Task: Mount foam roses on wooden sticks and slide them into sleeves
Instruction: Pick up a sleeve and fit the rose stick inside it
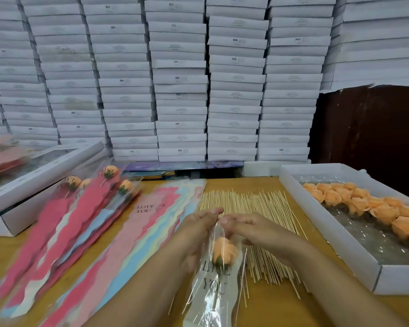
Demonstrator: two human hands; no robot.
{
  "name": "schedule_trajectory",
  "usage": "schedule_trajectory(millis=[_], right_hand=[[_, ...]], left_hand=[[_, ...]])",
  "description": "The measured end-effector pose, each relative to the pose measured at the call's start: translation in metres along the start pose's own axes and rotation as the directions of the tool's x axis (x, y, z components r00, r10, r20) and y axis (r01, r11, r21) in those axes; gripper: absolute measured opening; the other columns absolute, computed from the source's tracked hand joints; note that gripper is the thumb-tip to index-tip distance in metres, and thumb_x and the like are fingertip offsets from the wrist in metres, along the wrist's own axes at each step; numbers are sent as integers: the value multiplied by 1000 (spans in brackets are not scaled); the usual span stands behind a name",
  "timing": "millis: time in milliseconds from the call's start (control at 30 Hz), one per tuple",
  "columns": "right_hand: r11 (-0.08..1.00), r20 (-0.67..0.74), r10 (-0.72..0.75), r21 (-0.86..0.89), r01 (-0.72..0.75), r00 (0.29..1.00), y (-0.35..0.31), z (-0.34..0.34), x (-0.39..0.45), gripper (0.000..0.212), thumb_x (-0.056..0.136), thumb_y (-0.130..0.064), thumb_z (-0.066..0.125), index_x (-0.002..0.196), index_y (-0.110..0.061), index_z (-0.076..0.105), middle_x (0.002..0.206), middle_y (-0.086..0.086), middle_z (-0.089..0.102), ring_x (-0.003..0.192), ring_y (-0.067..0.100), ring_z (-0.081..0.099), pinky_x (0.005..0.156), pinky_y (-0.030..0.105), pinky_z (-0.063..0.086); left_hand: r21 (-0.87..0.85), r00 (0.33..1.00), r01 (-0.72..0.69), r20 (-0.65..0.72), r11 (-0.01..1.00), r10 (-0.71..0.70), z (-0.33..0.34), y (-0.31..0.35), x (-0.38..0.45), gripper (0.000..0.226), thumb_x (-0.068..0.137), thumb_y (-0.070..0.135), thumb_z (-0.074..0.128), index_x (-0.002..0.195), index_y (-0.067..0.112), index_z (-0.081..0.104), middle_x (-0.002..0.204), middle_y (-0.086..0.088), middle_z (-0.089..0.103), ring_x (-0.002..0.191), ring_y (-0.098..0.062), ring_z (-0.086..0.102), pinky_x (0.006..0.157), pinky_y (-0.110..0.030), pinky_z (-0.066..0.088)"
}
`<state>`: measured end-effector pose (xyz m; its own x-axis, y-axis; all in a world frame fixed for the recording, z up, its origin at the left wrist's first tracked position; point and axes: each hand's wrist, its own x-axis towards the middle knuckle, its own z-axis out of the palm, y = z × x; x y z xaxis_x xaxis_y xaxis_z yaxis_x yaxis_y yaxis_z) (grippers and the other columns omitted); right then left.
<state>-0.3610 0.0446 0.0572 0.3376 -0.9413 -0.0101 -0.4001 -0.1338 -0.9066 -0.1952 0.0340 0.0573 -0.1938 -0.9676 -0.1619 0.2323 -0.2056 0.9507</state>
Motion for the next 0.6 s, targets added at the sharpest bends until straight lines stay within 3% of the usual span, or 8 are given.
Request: schedule_trajectory(millis=[167, 300, 400, 500, 600], right_hand=[[985, -248, -41, 154, 81, 968, 1, 3, -2, 67, 53, -81, 69, 113, -54, 63, 134, -20, 53, 114, 1, 56, 83, 24, 51], [955, -257, 71, 295, 9, 964, 9, 9, -1, 75, 73, -53, 78, 139, -41, 45, 127, -13, 58, 112, 14, 64, 88, 37, 57], [937, -188, 169, 335, -99, 968, 15, 19, -3, 54, 82, -45, 76, 130, -29, 56, 108, -6, 75, 88, 14, 73, 70, 27, 55], [909, -87, 132, 408, -86, 987, 17, 25, -4, 32, 88, -37, 73, 114, -19, 70, 103, 9, 77, 85, 22, 74, 67, 28, 55], [890, -112, 102, 455, -40, 988, 18, 25, -5, 20, 88, -31, 73, 99, -15, 76, 98, 15, 77, 84, 27, 75, 66, 30, 57]], left_hand=[[-24, 999, -24, -42, 999, 23, -1, 4, 8, 23, 105, 14, 50, 115, 9, 69, 89, -7, 79, 68, -14, 74, 55, -22, 56], [-54, 997, -53, -60, 997, 50, -1, 8, 15, 23, 106, 16, 47, 115, 11, 67, 101, -5, 78, 82, -19, 75, 63, -27, 59], [-76, 995, -79, -69, 994, 74, -2, 9, 17, 22, 106, 19, 47, 114, 11, 66, 104, -4, 78, 87, -22, 74, 67, -31, 60], [-73, 993, -90, -86, 993, 83, -2, 7, 18, 25, 106, 20, 47, 120, 8, 65, 110, -8, 76, 94, -23, 73, 74, -34, 59], [18, 992, -79, -101, 997, 81, -3, 1, 19, 29, 105, 29, 51, 120, 11, 67, 112, -8, 75, 108, -29, 69, 98, -46, 54]])
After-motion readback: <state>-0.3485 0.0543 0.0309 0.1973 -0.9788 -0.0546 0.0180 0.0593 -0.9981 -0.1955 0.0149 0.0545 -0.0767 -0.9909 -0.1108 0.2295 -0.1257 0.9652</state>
